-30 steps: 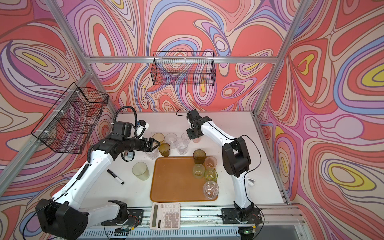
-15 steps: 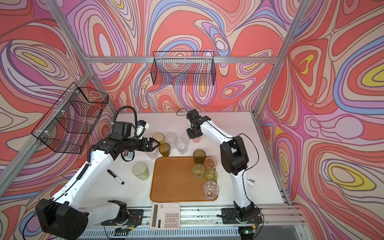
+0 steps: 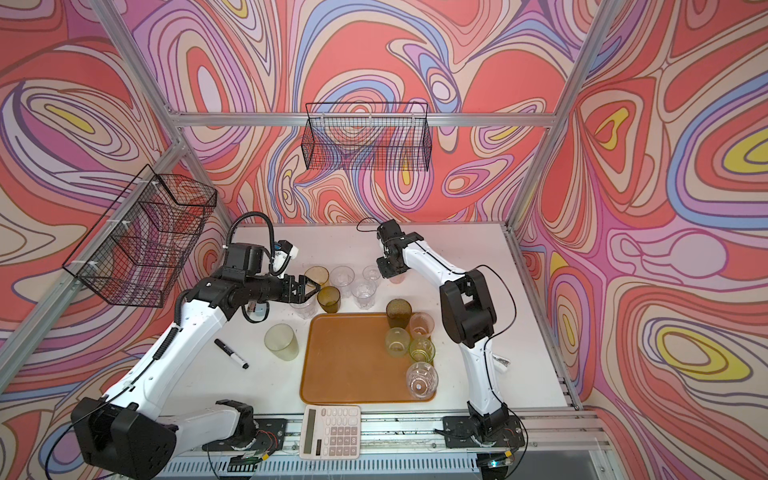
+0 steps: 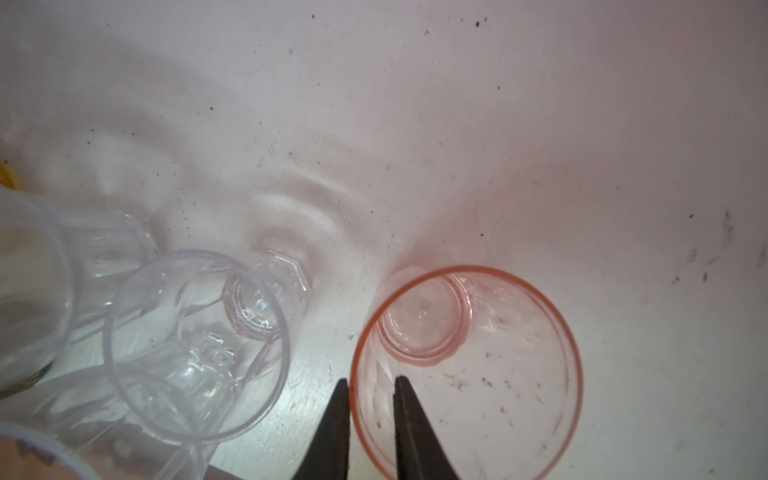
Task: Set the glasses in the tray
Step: 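Move the right gripper over the pink cup beyond the tray, then lower the right gripper and close it on the pink cup's rim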
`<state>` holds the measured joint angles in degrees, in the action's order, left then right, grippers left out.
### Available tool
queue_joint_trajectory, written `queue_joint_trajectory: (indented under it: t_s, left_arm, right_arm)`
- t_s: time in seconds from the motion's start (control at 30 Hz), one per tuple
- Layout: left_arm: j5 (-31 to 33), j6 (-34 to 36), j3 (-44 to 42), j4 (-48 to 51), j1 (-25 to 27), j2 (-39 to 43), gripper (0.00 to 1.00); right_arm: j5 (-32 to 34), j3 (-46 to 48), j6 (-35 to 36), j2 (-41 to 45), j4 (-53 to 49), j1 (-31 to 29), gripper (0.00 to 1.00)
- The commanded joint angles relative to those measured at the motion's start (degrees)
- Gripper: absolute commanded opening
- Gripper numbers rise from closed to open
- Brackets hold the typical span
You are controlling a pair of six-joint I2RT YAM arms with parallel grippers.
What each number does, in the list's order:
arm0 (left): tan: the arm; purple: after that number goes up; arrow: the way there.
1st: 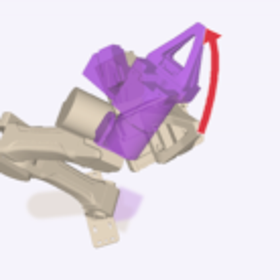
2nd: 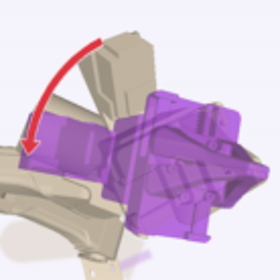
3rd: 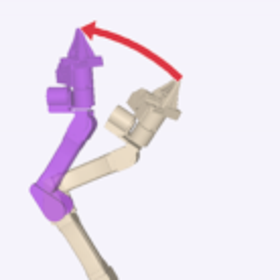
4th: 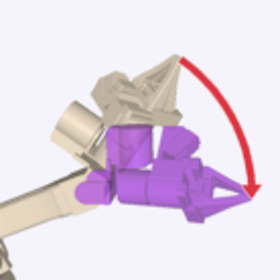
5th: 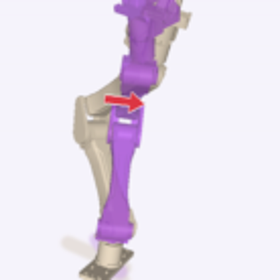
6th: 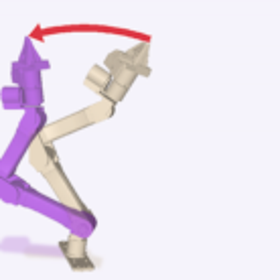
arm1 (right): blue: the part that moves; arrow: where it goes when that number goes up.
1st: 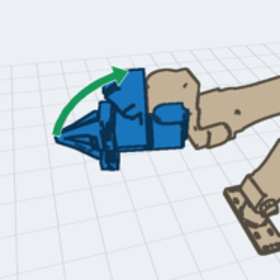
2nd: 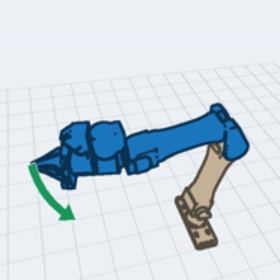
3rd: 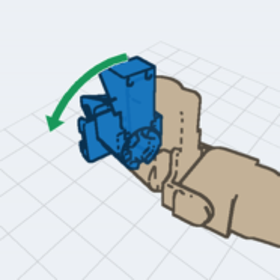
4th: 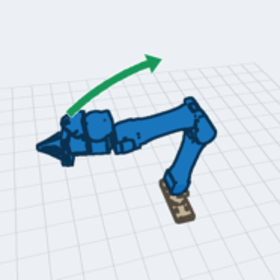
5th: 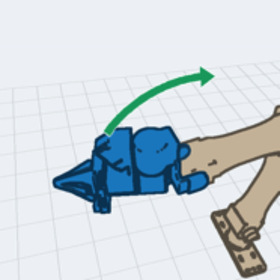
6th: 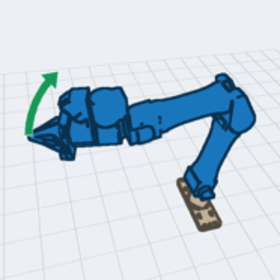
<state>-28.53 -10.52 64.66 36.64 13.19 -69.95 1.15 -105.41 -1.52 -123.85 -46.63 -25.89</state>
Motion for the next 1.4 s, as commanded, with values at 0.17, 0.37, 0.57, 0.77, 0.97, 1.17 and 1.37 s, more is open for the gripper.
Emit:
queue_joint_trajectory:
  t_s: [0.17, 0.37, 0.57, 0.77, 0.97, 1.17, 1.37]
  left_arm:
    - [-0.7, 1.0, 0.3, 0.7, 0.3, 0.9, 0.88]
    - [-0.6, 1.0, 0.4, 0.6, 0.3, 1.0, 0.88]
    - [-0.7, 1.0, 0.4, 0.7, 0.3, 1.1, 0.88]
    - [-0.6, 1.0, 0.3, 0.7, 0.3, 1.2, 0.88]
    - [-0.5, 1.1, 0.3, 0.7, 0.3, 1.3, 0.88]
    - [-0.4, 1.1, 0.4, 0.7, 0.3, 1.0, 0.88]
    - [0.0, 1.3, 0.4, 0.8, 0.3, 1.1, 0.88]
  right_arm:
    - [1.1, -0.5, -0.4, -1.3, 0.1, 0.6, 0.1]
    - [1.8, -0.5, -0.1, -0.9, -0.3, 0.6, 0.06]
    - [2.3, -0.6, -0.3, 0.1, -1.1, 0.7, 0.0]
    - [3.7, -1.1, -0.8, 1.9, -3.1, 0.6, 0.0]
    - [4.1, -0.8, -1.5, 5.2, -5.0, 0.7, 0.0]
    - [4.1, 1.0, -2.2, 8.9, -6.5, 0.7, 0.0]
    - [4.5, 1.1, -2.8, 11.8, -9.0, 0.6, 0.0]
